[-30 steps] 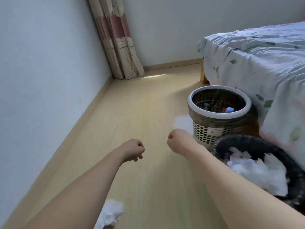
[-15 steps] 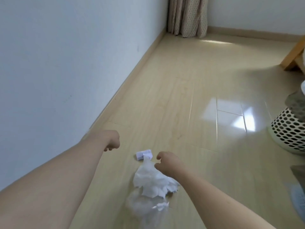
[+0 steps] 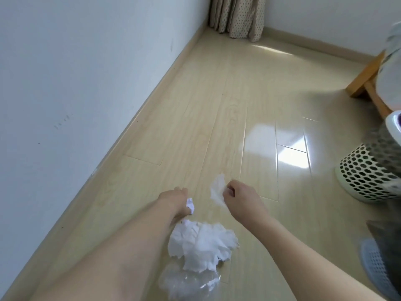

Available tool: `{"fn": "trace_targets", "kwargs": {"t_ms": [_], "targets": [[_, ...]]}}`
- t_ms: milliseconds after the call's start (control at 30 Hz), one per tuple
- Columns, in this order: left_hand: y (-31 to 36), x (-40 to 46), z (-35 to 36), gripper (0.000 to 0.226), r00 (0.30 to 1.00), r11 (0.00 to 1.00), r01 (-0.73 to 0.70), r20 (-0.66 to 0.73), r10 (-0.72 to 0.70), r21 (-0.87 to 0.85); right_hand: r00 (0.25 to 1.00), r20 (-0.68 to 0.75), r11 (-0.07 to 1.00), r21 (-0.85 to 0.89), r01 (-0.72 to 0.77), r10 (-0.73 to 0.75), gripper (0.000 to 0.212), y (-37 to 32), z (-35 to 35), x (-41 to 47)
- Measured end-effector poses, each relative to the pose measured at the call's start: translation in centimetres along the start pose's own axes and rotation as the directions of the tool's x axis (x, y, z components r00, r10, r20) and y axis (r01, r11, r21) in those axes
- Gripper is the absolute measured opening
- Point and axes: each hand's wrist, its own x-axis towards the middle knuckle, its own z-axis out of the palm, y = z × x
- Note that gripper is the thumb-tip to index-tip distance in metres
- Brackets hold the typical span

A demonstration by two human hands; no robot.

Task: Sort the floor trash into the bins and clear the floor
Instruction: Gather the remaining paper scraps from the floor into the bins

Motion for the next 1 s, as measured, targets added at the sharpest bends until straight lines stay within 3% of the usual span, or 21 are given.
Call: {"fn": "trace_targets", "kwargs": {"t_ms": [67, 133, 200, 367, 500, 600, 767, 867, 1000], "targets": [[0.7, 0.4, -0.2, 0.013, 0.998, 0.999, -0.023, 0.063, 0.025, -0.035, 0.999, -0.046, 0.997, 0.077, -0.002, 0.005, 0.018, 0.4, -2.2, -0.1], [2.0, 0.4, -0.9, 0.014, 0.995, 0.999, -0.045, 0.084, 0.045, -0.006, 0.996, -0.079, 0.993, 0.118, -0.031, 0.041, 0.016, 1.3, -4.2, -0.7], [3.3, 0.4, -1.8, 0.016, 0.999, 0.999, -0.047, 0.018, 0.047, -0.013, 0.995, -0.079, 0.990, 0.134, -0.042, 0.053, 0.016, 2.4, -5.8, -1.4], [10.3, -3.3, -7.1, 0.016, 0.979, 0.954, -0.202, -0.040, 0.198, -0.221, 0.992, -0.083, 0.994, 0.074, -0.084, 0.090, 0.024, 8.0, -13.5, -3.5], [21.1, -7.9, -11.7, 0.015, 0.915, 0.766, -0.401, -0.265, 0.305, -0.503, 0.966, -0.182, 0.982, 0.083, -0.171, 0.184, 0.023, 16.0, -21.8, -6.4], [29.7, -10.0, -12.3, 0.020, 0.885, 0.668, -0.465, -0.321, 0.337, -0.581, 0.940, -0.243, 0.971, 0.044, -0.235, 0.238, 0.026, 22.5, -25.8, -8.7], [44.1, -12.1, -8.6, 0.005, 0.854, 0.663, -0.520, -0.308, 0.419, -0.538, 0.874, -0.281, 0.918, 0.131, -0.374, 0.396, 0.026, 32.2, -30.7, -12.2], [52.4, -12.9, -5.8, 0.026, 0.860, 0.693, -0.508, -0.252, 0.444, -0.511, 0.817, -0.320, 0.877, 0.156, -0.455, 0.481, 0.022, 37.7, -32.4, -14.0], [59.9, -12.0, -2.5, 0.015, 0.894, 0.788, -0.441, -0.135, 0.427, -0.430, 0.836, -0.200, 0.858, 0.072, -0.508, 0.511, 0.023, 42.8, -31.6, -15.0]]}}
